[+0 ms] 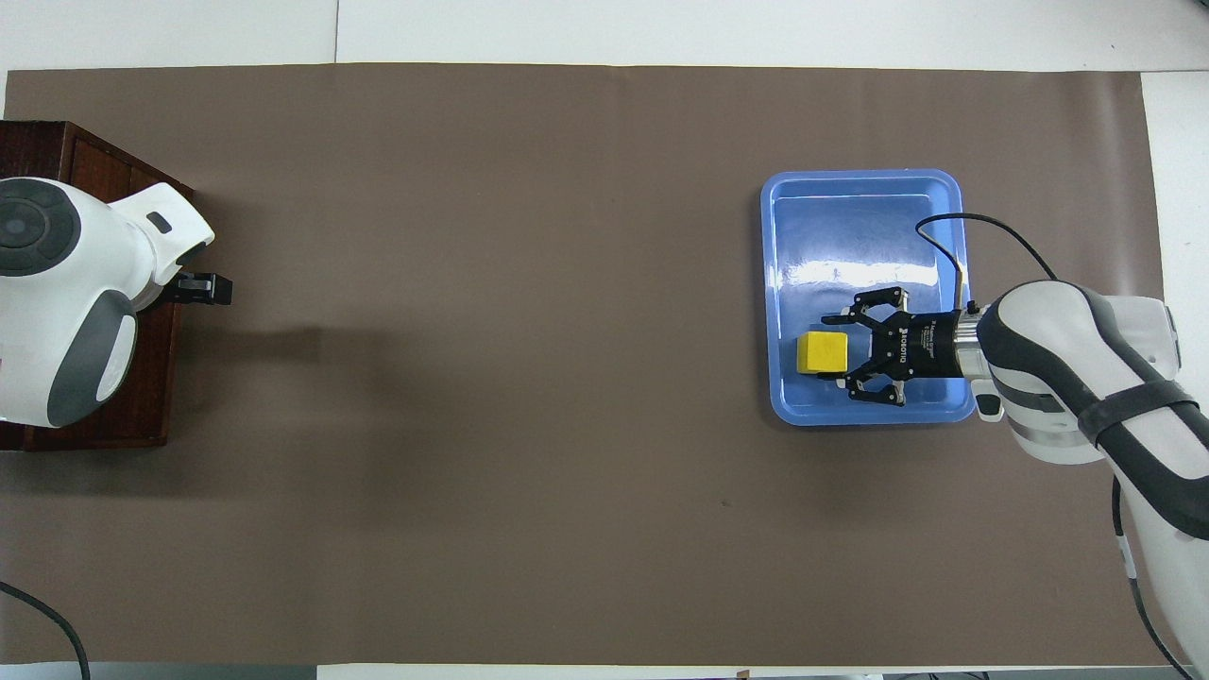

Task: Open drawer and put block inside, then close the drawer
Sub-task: 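Lift the yellow cube with the right gripper and carry it toward the drawer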

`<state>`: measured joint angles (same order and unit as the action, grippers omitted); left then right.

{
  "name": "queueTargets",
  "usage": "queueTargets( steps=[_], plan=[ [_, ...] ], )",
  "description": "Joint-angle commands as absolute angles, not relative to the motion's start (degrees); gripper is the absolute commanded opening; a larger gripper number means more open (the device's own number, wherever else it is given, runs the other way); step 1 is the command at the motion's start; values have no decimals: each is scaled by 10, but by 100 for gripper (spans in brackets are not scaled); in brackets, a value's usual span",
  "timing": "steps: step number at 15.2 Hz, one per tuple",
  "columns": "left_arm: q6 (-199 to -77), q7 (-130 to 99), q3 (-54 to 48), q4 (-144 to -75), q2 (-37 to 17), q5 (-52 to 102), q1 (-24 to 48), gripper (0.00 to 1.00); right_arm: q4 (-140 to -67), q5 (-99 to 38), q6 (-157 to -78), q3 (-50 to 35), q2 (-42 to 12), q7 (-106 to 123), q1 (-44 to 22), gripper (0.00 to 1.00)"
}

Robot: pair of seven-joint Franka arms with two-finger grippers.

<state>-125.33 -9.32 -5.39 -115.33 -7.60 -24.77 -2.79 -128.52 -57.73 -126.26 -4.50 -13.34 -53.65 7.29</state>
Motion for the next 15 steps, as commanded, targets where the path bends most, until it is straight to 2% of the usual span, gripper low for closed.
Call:
queueTargets(
  steps=[1,4,5,8,15],
  plan=[
    [-1286,-120,-57,-1167,-82,-258,-22,100,-1293,-595,-1272,-47,-129,-512,75,52],
    [-1283,-161,-57,-1159,-98,-258,4,100,-1293,-595,-1271,-47,-129,-512,75,24],
    [-1281,-163,-57,-1152,-99,-257,10,100,-1293,-595,-1265,-47,-128,-500,75,3],
    [-1284,-192,-58,-1148,-103,-252,34,100,-1284,-594,-1257,-46,-128,-479,75,0],
    [-1252,-196,-57,-1122,-107,-251,81,100,-1178,-584,-1202,-45,-132,-532,85,0]
  ],
)
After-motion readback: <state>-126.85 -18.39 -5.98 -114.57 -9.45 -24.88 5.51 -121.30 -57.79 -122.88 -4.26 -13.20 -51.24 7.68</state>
